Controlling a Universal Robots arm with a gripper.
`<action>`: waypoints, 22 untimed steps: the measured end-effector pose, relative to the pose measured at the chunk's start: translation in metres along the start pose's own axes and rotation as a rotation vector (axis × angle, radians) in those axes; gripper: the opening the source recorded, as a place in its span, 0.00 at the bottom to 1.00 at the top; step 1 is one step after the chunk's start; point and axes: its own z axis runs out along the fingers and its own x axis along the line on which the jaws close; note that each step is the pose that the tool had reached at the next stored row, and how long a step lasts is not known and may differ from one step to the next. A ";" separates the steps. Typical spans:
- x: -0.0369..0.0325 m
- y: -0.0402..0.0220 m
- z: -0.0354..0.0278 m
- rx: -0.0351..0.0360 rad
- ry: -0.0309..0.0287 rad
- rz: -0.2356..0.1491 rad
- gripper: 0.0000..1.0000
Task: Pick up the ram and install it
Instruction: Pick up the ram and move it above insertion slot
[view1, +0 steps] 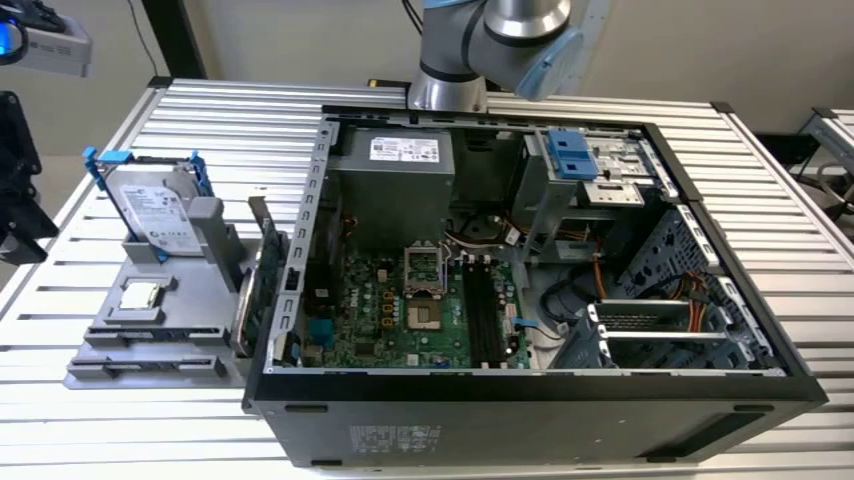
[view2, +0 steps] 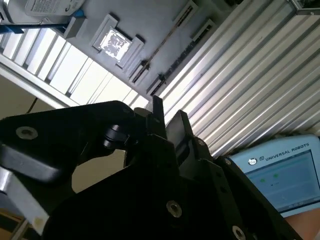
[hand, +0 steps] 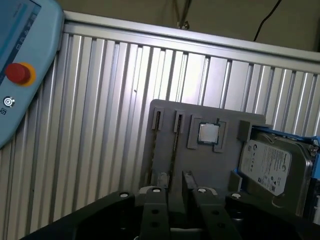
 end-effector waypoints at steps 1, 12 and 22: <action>0.0000 0.0000 0.0000 0.0000 0.0000 0.000 1.00; 0.0001 -0.0001 0.0028 0.0000 -0.0011 0.002 1.00; 0.0005 -0.0002 0.0193 0.0004 -0.0023 0.069 1.00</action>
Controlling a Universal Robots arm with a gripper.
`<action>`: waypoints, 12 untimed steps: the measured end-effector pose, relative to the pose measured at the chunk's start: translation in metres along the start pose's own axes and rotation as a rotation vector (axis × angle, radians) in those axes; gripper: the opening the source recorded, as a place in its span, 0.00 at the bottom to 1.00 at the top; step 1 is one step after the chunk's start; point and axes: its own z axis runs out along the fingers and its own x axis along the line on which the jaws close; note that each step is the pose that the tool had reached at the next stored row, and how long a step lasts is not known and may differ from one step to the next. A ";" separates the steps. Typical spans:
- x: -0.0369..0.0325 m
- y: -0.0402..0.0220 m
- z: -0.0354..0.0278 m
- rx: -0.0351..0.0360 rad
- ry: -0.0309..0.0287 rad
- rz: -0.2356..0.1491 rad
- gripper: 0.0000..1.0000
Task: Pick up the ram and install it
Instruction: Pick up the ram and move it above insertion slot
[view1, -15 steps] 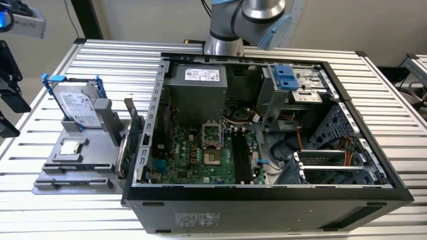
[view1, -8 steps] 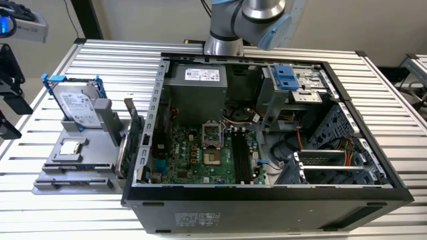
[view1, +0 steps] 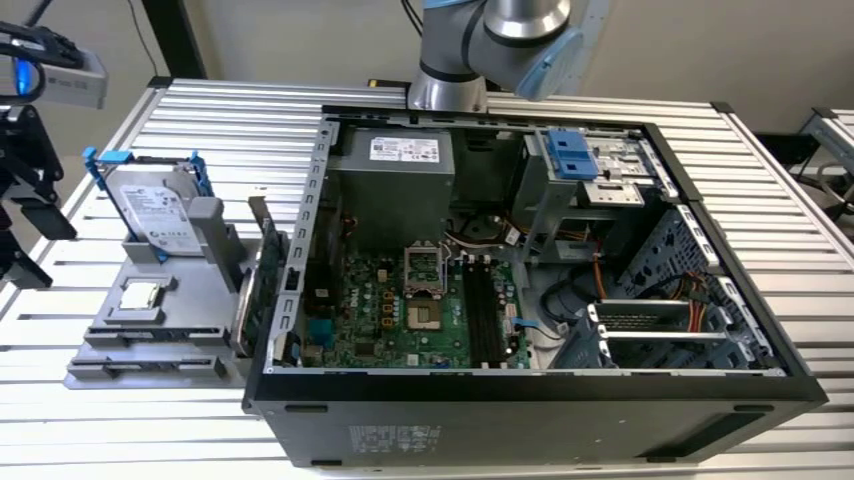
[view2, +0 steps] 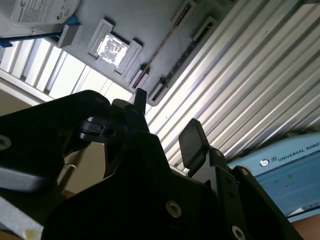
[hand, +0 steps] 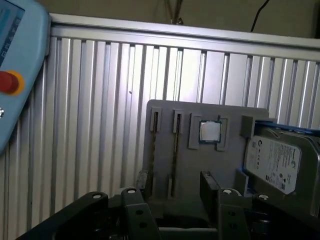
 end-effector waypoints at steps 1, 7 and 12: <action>0.0000 -0.0001 0.0018 0.0000 0.0000 0.001 1.00; 0.0004 -0.0014 0.0104 0.0010 -0.0005 0.035 1.00; 0.0007 -0.0033 0.0181 0.0013 -0.0006 0.045 1.00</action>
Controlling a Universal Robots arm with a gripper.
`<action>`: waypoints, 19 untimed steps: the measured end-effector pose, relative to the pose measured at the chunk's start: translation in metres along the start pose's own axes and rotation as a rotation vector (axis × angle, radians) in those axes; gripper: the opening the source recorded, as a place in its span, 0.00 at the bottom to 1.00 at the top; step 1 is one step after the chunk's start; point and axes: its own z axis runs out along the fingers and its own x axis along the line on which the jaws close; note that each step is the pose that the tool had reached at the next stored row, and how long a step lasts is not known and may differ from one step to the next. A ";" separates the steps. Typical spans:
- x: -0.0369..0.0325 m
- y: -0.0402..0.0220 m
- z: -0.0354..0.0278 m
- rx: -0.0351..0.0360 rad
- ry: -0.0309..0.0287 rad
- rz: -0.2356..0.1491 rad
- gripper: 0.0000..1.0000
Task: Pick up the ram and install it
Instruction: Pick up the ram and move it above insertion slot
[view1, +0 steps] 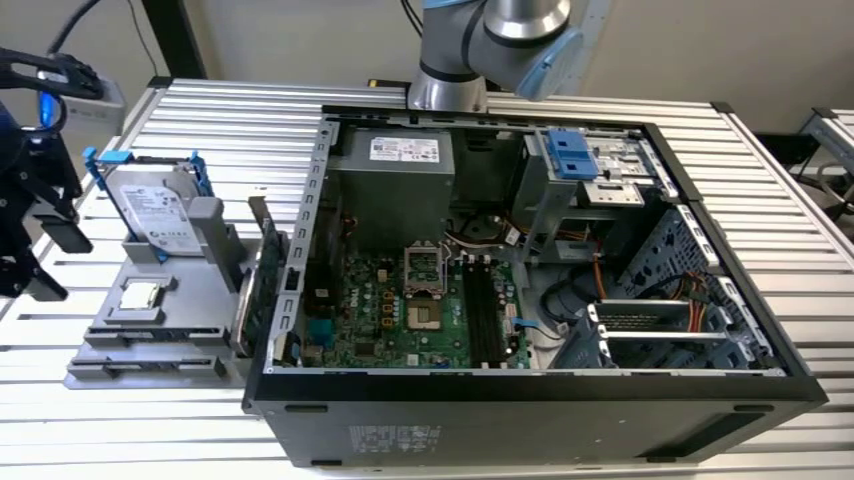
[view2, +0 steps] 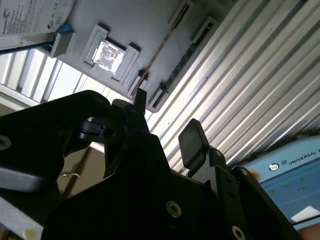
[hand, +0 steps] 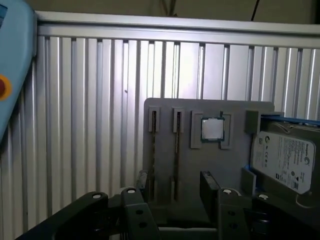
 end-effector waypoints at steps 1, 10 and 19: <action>0.0000 -0.0004 0.0012 0.0000 0.0000 0.000 1.00; 0.0004 -0.0030 0.0111 0.0001 -0.0037 0.001 1.00; 0.0007 -0.0037 0.0228 0.0007 -0.0039 0.001 1.00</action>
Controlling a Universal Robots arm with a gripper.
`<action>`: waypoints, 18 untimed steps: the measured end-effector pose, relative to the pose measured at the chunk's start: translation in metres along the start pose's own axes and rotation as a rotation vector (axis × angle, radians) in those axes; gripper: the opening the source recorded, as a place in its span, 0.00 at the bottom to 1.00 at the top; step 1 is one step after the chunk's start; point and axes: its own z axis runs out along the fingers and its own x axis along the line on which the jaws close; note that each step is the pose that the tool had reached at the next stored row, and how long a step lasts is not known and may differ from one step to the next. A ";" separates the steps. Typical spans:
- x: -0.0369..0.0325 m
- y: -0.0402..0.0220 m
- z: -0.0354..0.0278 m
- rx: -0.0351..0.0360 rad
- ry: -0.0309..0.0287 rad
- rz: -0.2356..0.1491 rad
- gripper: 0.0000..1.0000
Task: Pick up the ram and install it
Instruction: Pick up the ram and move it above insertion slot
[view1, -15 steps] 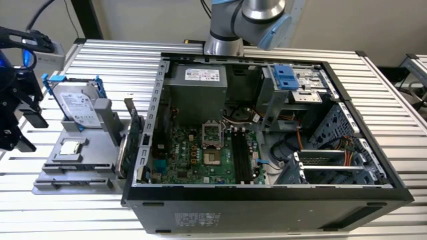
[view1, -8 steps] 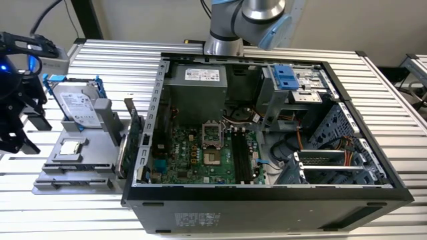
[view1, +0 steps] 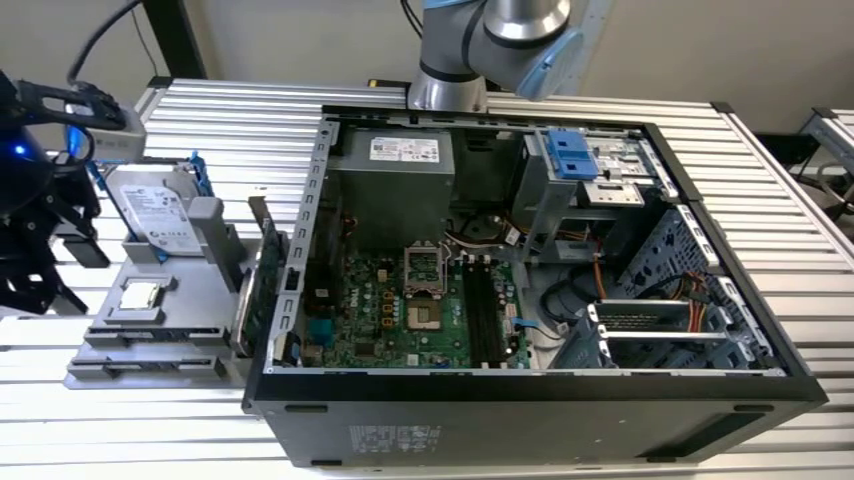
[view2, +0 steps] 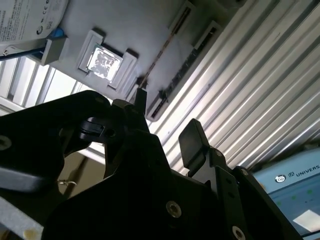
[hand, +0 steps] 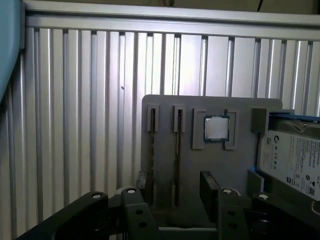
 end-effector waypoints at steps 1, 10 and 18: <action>0.0000 0.0000 0.0010 0.0002 0.0001 0.000 1.00; 0.0004 -0.0001 0.0124 0.0000 0.0003 0.000 1.00; 0.0007 -0.0004 0.0225 -0.0014 0.0056 0.000 1.00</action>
